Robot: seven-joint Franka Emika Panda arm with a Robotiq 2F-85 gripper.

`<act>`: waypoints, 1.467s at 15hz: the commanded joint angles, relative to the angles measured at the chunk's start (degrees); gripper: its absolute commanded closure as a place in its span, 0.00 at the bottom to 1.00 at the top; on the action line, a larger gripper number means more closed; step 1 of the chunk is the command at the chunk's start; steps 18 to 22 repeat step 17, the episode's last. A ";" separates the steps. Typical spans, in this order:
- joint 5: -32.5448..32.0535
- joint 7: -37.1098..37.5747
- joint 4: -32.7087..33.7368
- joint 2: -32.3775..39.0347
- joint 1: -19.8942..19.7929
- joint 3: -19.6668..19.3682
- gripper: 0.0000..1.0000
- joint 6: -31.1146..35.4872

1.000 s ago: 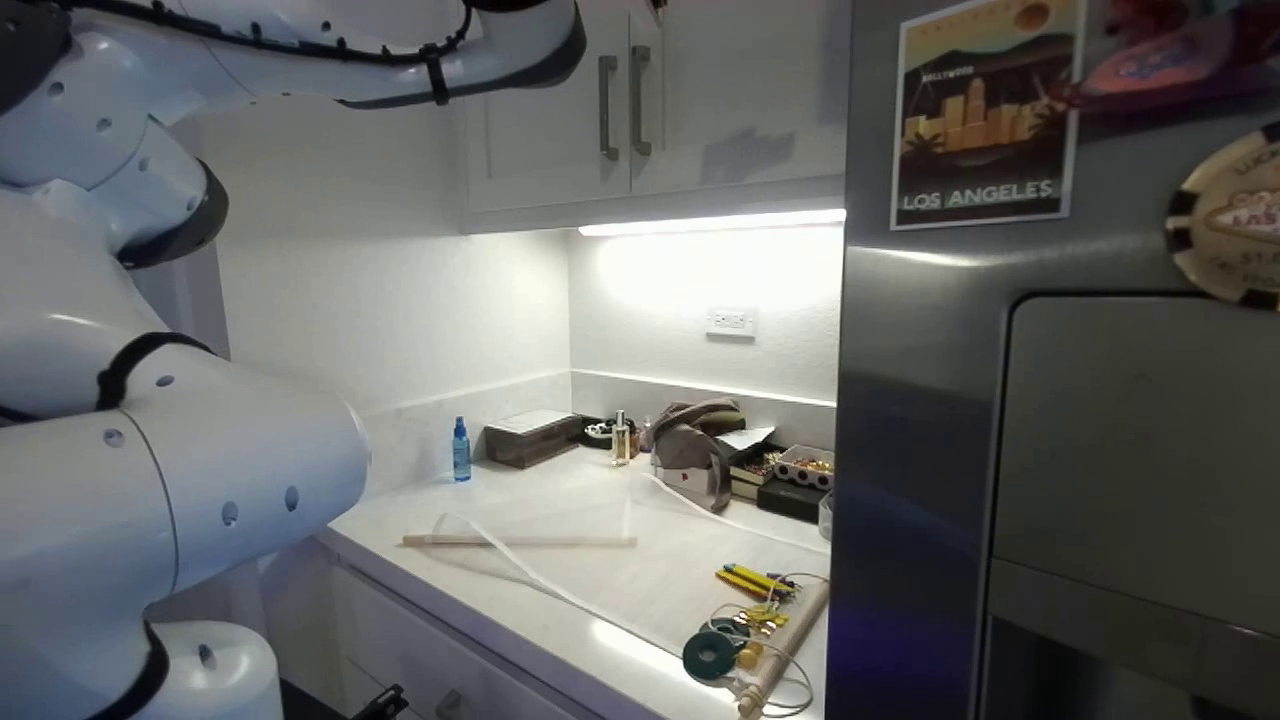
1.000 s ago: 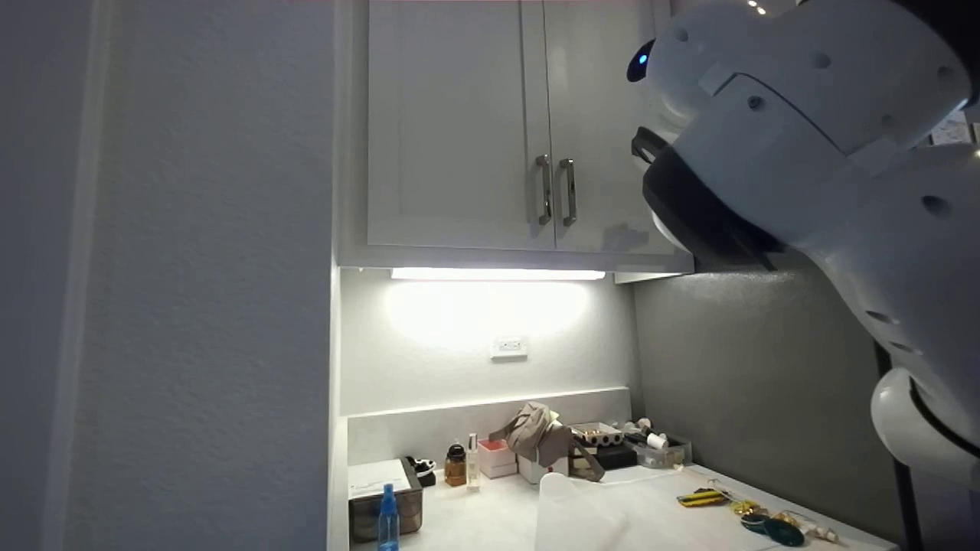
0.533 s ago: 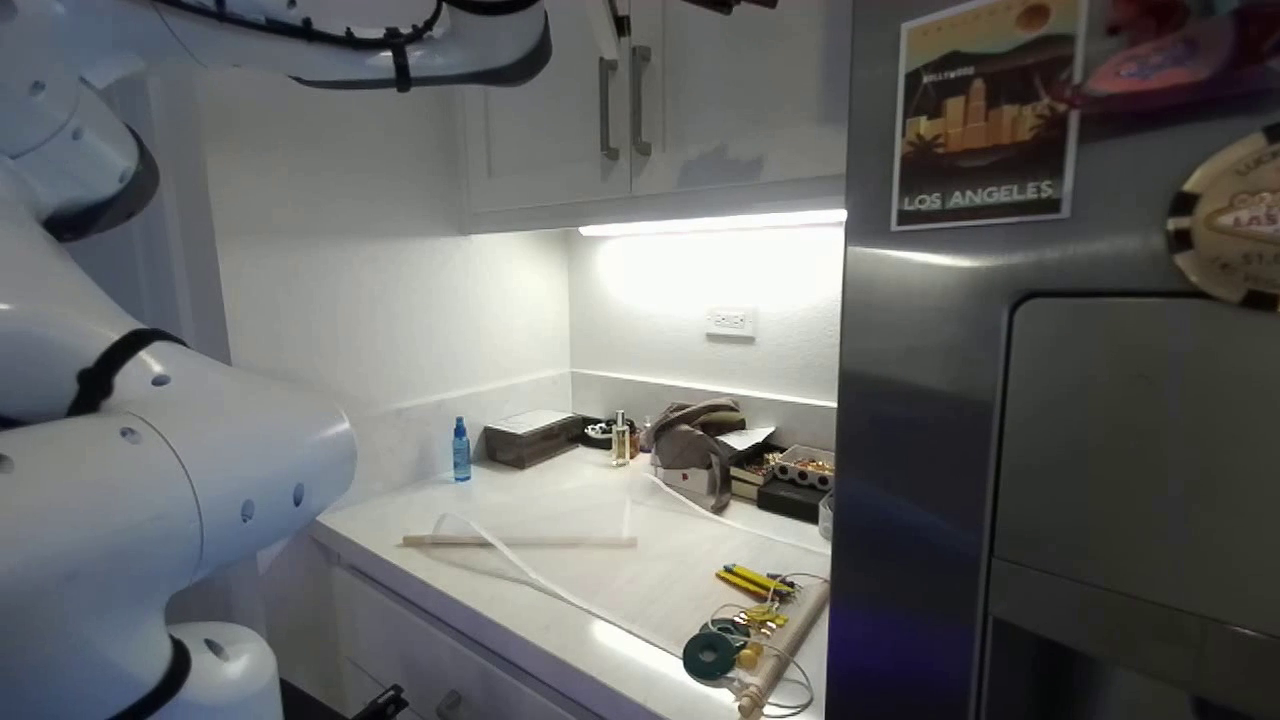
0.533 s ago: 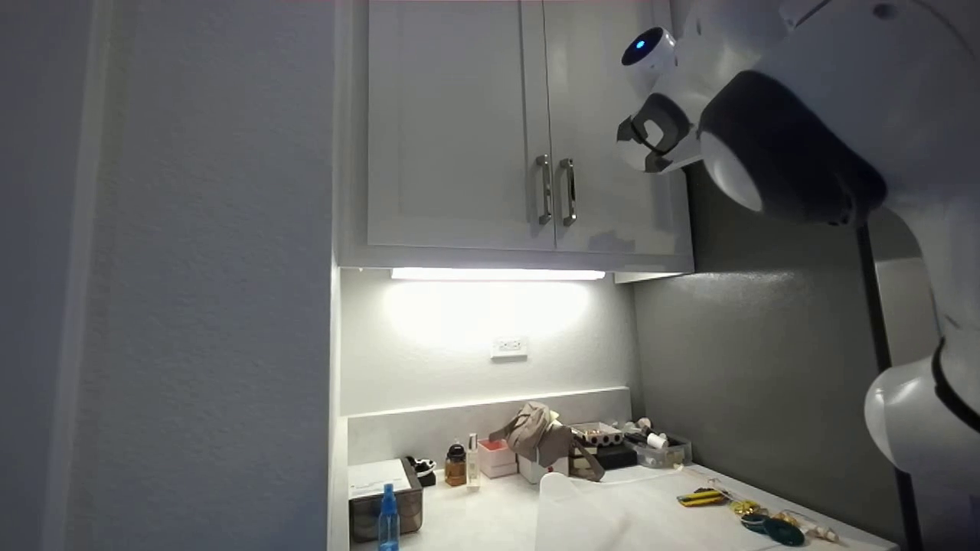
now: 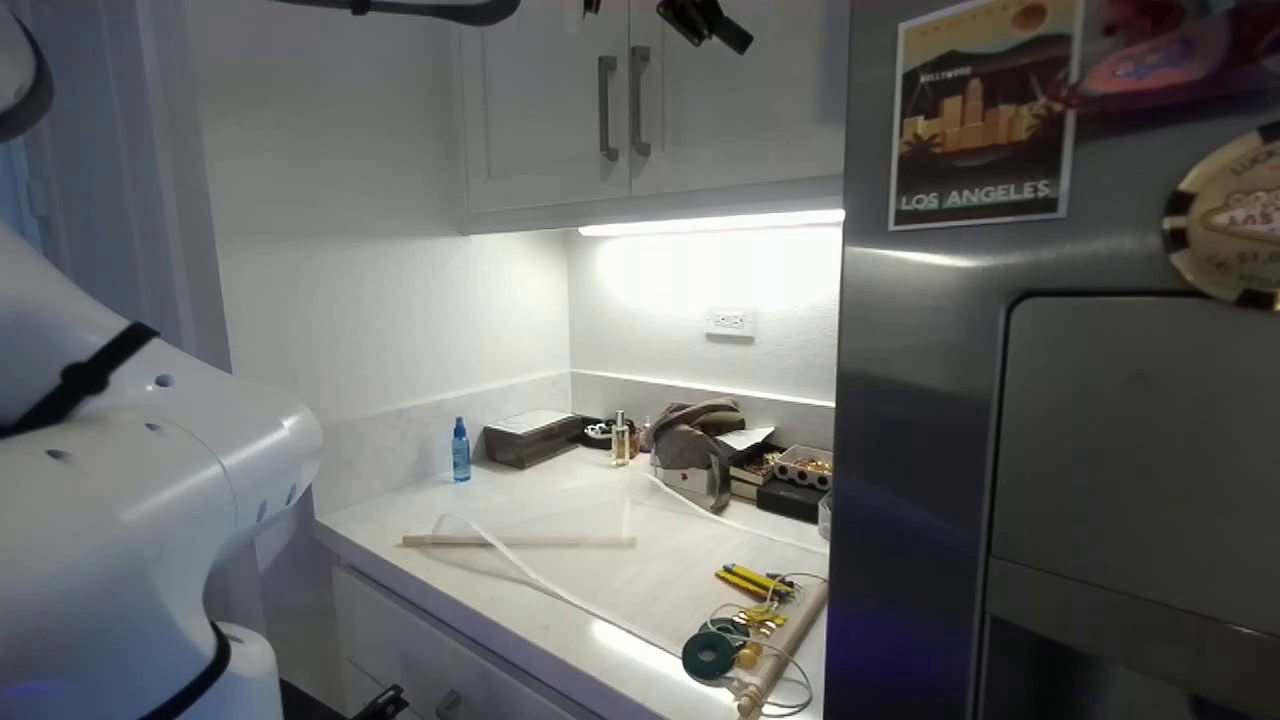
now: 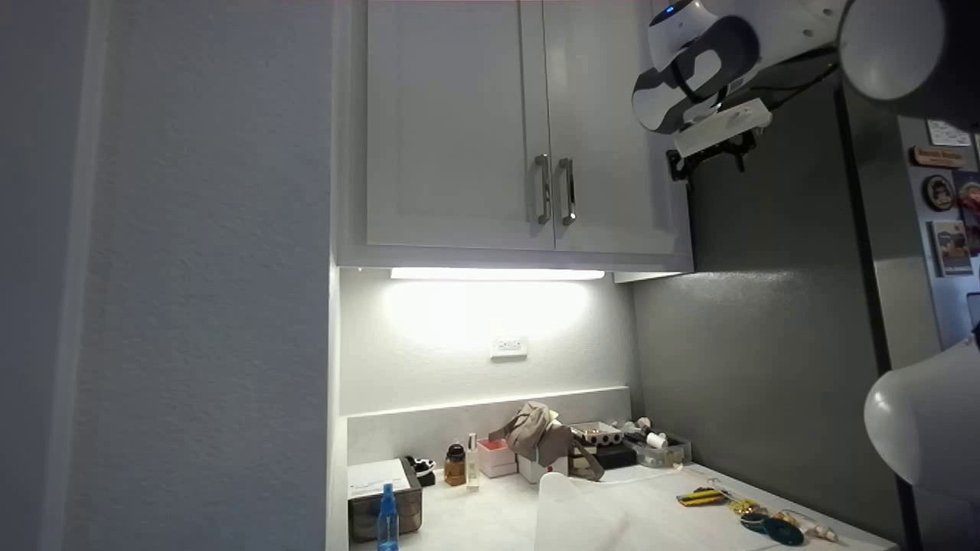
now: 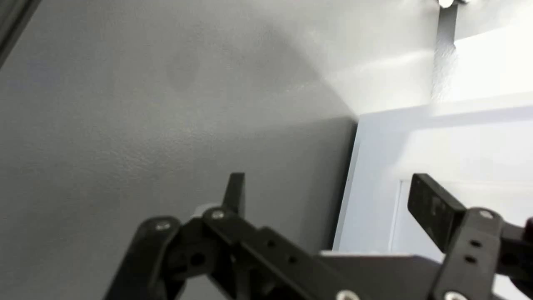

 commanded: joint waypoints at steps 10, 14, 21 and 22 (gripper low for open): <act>-17.82 3.47 6.41 9.49 30.60 -16.58 0.00 -14.40; -17.99 3.53 6.46 9.51 30.82 -16.85 0.00 -14.40; -17.99 3.53 6.48 9.51 30.82 -16.84 0.00 -14.40; -17.99 3.53 6.48 9.51 30.82 -16.84 0.00 -14.40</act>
